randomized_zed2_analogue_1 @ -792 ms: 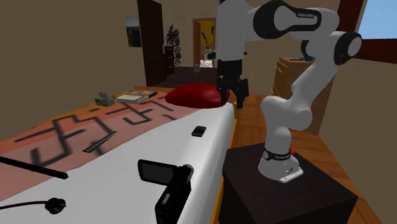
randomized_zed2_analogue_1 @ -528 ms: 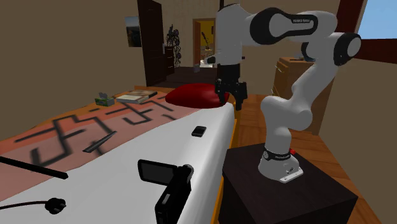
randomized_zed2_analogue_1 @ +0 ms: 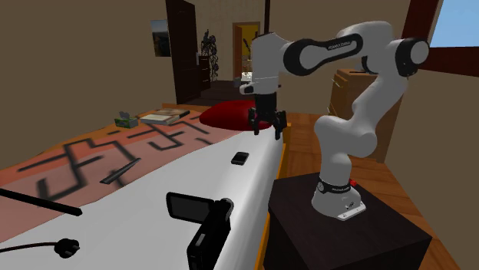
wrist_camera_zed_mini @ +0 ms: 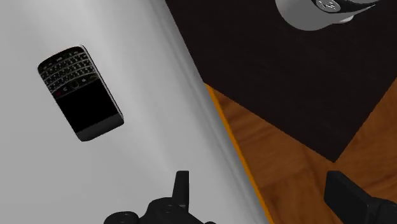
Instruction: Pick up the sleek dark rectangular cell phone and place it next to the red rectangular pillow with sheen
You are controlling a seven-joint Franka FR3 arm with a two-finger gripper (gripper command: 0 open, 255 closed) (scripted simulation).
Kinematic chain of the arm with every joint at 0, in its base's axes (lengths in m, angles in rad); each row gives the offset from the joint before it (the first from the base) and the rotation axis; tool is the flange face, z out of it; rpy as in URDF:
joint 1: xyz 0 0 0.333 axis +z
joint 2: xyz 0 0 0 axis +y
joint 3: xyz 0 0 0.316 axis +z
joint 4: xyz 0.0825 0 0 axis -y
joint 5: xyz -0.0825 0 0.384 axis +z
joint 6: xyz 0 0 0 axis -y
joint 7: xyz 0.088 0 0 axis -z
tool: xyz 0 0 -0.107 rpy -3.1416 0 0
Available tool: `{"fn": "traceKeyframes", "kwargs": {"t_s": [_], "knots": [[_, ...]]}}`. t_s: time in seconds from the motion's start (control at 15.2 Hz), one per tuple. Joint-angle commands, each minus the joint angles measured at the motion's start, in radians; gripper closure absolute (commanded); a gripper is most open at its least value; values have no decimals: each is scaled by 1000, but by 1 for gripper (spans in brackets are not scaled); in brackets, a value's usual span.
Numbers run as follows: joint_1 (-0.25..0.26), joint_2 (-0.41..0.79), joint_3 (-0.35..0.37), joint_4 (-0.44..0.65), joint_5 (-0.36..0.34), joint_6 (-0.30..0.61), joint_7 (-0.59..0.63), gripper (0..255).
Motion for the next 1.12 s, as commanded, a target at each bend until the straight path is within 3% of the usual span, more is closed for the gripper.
{"fn": "traceKeyframes", "kwargs": {"t_s": [0.0, 0.59, 0.92, 1.06], "knots": [[1, 10, -52, -28, -46, 42, -102, 0], [34, 229, -316, -22, -208, 287, -544, 0], [103, 427, -467, 46, -211, 439, -805, 0], [105, 445, -477, 31, -210, 472, -808, 0]]}}
